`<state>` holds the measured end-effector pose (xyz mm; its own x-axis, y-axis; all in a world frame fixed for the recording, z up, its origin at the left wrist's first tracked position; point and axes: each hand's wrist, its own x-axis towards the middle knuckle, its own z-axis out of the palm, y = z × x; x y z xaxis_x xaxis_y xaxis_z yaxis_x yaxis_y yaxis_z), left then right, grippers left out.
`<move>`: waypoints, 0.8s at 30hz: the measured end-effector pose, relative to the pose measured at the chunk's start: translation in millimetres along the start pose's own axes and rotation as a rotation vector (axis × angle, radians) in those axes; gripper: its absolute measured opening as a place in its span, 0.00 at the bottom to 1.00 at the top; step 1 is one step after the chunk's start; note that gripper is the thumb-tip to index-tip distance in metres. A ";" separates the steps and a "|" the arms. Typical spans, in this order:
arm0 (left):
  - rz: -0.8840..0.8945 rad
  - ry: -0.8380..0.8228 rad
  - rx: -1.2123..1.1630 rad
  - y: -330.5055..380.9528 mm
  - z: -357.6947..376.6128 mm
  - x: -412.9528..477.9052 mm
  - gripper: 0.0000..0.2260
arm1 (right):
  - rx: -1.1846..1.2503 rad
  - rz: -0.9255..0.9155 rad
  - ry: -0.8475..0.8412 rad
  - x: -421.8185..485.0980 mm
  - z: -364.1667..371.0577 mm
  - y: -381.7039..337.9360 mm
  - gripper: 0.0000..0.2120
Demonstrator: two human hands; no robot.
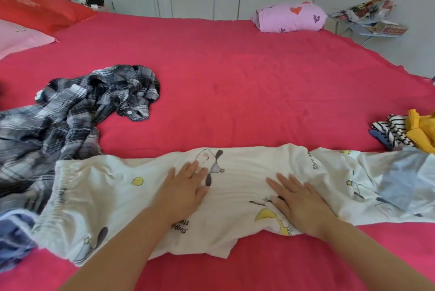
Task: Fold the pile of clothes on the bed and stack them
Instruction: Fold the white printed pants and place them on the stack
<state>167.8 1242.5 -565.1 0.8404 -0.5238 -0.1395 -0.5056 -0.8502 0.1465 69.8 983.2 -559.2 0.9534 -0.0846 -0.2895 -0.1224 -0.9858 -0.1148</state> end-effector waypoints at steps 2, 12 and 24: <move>-0.011 0.101 -0.032 -2.0 -9.4 -9.2 0.24 | 0.025 0.061 0.003 -2.0 -2.5 -1.4 0.33; -0.218 0.094 0.092 -50.5 -57.7 -71.9 0.26 | -0.095 -0.071 -0.028 -26.7 12.0 -93.2 0.39; -0.577 0.095 0.005 -113.4 -82.4 -124.9 0.33 | 0.722 -0.265 -0.063 -37.6 3.7 -280.6 0.25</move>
<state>136.3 1408.7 -483.6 0.9938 0.0306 -0.1073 0.0381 -0.9970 0.0681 67.3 1263.6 -519.6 0.9611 0.1705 -0.2173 -0.0628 -0.6312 -0.7731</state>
